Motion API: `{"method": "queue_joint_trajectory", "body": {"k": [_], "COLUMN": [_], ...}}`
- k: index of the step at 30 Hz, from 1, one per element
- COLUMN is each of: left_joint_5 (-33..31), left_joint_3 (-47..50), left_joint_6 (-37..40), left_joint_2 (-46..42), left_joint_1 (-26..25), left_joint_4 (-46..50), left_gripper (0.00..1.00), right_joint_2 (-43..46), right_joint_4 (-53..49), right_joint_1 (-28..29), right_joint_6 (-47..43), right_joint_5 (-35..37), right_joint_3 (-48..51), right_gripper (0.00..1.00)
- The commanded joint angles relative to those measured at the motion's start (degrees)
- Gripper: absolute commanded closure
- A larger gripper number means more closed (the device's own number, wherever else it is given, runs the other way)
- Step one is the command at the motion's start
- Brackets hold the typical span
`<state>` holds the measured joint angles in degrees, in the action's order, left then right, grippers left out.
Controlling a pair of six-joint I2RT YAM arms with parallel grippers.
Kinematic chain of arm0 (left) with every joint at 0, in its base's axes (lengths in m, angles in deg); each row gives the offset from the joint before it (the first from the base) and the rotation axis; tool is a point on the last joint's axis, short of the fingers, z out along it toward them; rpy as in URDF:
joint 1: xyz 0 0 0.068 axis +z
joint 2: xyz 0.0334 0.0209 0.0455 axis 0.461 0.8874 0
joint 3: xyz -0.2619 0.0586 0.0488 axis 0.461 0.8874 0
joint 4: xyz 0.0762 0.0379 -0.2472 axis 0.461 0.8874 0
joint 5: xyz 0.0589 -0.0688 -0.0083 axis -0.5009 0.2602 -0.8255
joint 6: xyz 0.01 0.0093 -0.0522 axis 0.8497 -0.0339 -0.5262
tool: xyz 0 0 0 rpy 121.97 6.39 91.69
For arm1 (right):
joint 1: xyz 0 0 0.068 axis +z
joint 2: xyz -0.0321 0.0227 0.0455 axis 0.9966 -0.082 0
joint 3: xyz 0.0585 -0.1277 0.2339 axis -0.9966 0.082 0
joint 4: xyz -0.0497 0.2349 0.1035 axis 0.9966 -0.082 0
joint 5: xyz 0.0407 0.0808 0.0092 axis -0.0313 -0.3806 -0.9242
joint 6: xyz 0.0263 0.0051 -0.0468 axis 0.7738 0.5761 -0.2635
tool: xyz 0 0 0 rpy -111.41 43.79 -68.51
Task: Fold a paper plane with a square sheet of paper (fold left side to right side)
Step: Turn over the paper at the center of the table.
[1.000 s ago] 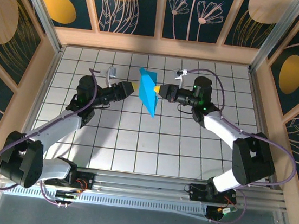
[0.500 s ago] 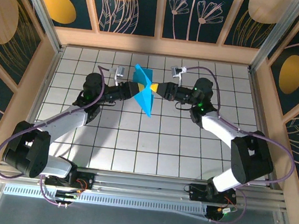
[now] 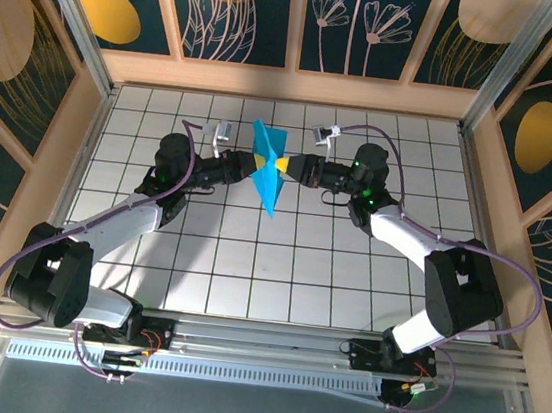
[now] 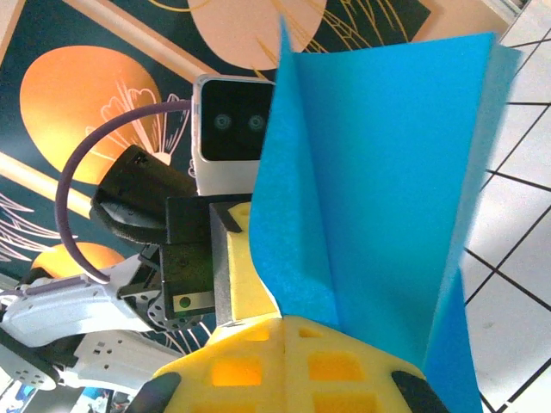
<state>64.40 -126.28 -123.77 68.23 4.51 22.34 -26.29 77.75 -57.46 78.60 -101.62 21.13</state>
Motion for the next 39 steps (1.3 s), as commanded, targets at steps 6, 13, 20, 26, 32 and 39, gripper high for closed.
{"method": "queue_joint_trajectory", "body": {"k": [6, 13, 20, 26, 32, 39], "left_joint_5": [-1.2, -3.0, -3.6, -3.3, -2.9, -3.1], "left_joint_3": [-1.4, -1.2, -2.1, -2.6, -2.6, -2.3], "left_joint_6": [1.0, -2.2, -3.1, -3.3, -3.5, -3.1], "left_joint_2": [-2.5, -2.2, -1.7, -1.2, -0.8, -0.5], "left_joint_1": [-0.2, -0.7, -1.4, -1.9, -2.4, -2.5], "left_joint_4": [-1.5, -5.7, -6.8, -6.4, -6.3, -4.9], "left_gripper": [0.98, 1.0, 1.0, 1.0, 1.0, 1.0], "right_joint_2": [6.8, 15.5, 15.6, 11.6, 8.9, 8.4], "right_joint_4": [-10.3, -24.4, -21.4, -15.0, -12.1, -13.6], "right_joint_1": [-1.6, -3.1, 0.7, 3.2, 3.2, 3.2], "right_joint_6": [-7.6, -14.8, -12.8, -11.2, -10.6, -11.6], "right_joint_5": [5.2, 13.2, 11.8, 10.2, 10.2, 10.8], "right_joint_3": [-0.3, 3.6, 7.1, 5.3, 2.1, 0.2], "right_gripper": [0.79, 0.38, 0.24, 0.25, 0.39, 0.65]}}
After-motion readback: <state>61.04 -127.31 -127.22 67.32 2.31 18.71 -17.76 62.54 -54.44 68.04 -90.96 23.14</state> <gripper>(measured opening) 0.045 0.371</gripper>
